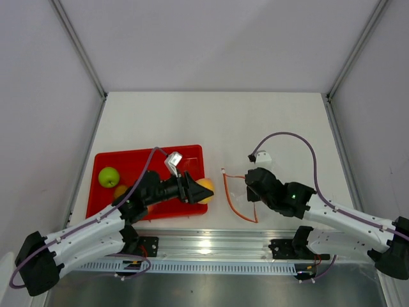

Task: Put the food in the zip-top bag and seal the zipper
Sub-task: Pick up the fake fruit from the bin, then place the fake fruit in the zipper food storage bag.

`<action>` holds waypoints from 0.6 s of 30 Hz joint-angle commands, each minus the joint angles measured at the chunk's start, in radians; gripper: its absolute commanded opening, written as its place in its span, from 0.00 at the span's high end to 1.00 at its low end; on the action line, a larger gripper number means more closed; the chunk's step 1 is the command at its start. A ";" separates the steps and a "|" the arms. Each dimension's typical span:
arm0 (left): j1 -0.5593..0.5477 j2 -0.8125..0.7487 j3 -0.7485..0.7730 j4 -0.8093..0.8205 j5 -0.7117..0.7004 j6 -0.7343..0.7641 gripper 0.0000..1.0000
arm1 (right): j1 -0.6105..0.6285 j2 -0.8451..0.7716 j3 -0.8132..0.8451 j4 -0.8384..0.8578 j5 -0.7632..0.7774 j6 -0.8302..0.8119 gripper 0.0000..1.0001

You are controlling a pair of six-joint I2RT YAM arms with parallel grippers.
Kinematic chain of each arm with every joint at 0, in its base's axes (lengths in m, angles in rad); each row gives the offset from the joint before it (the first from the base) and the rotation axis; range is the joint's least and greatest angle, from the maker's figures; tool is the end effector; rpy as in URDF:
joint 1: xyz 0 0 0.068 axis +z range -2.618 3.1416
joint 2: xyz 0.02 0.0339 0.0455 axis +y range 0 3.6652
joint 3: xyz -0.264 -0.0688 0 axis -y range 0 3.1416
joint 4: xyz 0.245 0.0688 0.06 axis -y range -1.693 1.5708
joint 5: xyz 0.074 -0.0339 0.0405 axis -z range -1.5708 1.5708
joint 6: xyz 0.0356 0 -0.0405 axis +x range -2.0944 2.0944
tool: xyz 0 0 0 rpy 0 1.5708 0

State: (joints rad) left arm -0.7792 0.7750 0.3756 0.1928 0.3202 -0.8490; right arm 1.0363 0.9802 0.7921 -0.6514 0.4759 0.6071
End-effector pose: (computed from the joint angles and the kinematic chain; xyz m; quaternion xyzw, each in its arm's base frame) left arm 0.1244 -0.1386 0.2361 0.0737 0.7694 -0.5375 0.3373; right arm 0.1136 0.1599 0.2673 -0.1109 0.9047 0.1046 0.3978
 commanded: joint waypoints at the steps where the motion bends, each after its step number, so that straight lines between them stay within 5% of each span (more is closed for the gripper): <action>1: -0.078 -0.008 0.022 0.080 -0.042 -0.028 0.99 | 0.013 -0.054 -0.024 0.082 -0.051 0.019 1.00; 11: -0.163 -0.022 0.077 0.007 -0.130 0.059 0.99 | 0.041 -0.067 -0.059 0.151 -0.086 -0.033 1.00; 18: -0.209 0.076 0.075 0.134 -0.122 0.053 0.99 | 0.074 -0.071 -0.024 0.116 -0.077 0.017 1.00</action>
State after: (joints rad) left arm -0.9668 0.8066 0.4099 0.2405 0.2081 -0.8192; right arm 1.0958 0.9279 0.7334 -0.5465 0.3862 0.5961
